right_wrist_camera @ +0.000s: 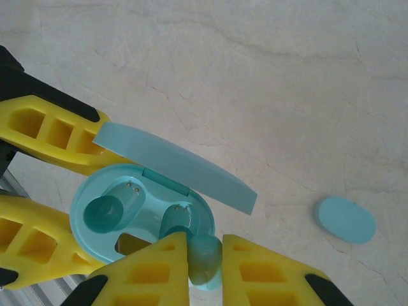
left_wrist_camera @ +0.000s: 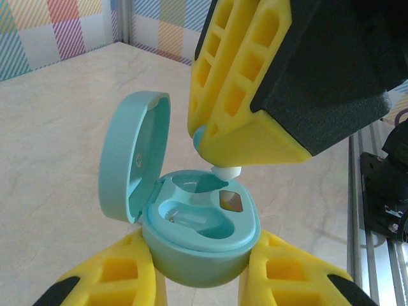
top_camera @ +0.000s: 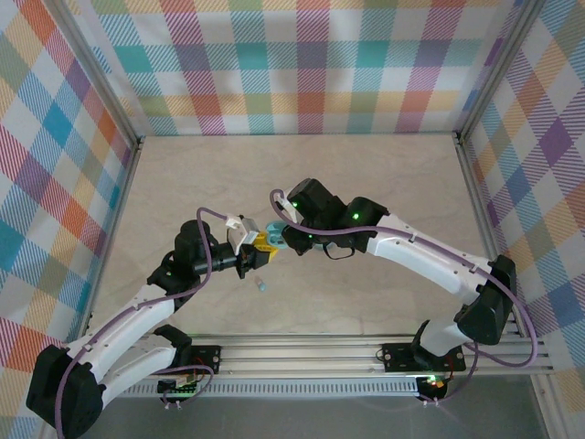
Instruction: Insert wireless bluetooth earbuds into charging case
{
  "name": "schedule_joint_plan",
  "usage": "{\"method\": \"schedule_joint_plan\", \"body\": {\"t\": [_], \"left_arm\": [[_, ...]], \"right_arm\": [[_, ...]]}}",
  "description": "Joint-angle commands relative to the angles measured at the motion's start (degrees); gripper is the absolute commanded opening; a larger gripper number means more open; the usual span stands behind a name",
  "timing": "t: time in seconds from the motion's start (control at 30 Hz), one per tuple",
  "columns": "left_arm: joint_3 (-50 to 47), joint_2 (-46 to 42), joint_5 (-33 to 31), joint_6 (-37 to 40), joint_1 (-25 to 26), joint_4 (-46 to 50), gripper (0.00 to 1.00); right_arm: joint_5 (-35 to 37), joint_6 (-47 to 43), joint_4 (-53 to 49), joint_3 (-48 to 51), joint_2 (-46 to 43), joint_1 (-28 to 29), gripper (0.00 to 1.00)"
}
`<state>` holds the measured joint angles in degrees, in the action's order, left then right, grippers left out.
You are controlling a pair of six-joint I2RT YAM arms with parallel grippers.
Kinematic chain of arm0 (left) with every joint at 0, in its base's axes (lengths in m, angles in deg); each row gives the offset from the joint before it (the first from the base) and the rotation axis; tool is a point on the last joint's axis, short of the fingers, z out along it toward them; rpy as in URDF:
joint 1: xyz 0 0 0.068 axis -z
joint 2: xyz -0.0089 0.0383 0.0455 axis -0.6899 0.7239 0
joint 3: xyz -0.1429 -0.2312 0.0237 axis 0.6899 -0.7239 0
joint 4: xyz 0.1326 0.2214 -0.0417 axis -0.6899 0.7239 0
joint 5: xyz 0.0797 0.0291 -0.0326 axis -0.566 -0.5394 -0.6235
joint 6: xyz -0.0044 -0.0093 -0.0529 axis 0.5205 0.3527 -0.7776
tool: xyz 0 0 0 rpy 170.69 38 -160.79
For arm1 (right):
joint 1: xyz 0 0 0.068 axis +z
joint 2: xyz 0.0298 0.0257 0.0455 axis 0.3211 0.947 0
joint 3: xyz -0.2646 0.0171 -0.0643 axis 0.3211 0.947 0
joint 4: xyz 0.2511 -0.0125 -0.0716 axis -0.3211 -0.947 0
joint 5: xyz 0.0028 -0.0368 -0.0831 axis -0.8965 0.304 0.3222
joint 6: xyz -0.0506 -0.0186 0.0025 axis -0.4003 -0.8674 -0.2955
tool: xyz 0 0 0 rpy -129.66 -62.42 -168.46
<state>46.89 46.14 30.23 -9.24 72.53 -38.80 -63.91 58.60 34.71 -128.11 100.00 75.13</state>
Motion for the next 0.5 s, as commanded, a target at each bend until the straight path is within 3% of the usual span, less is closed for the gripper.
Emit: {"method": "schedule_joint_plan", "body": {"t": [0.0, 0.47], "left_arm": [[1.75, -0.23, 1.43, -0.64, 0.8, -1.13, 0.06], [2.02, -0.43, 1.48, -0.64, 0.8, -0.77, 0.06]], "right_arm": [[0.62, 0.59, 1.68, 0.83, 0.47, 0.86, 0.16], [-0.05, 0.5, 0.86, 0.88, 1.63, 1.0, 0.21]]}}
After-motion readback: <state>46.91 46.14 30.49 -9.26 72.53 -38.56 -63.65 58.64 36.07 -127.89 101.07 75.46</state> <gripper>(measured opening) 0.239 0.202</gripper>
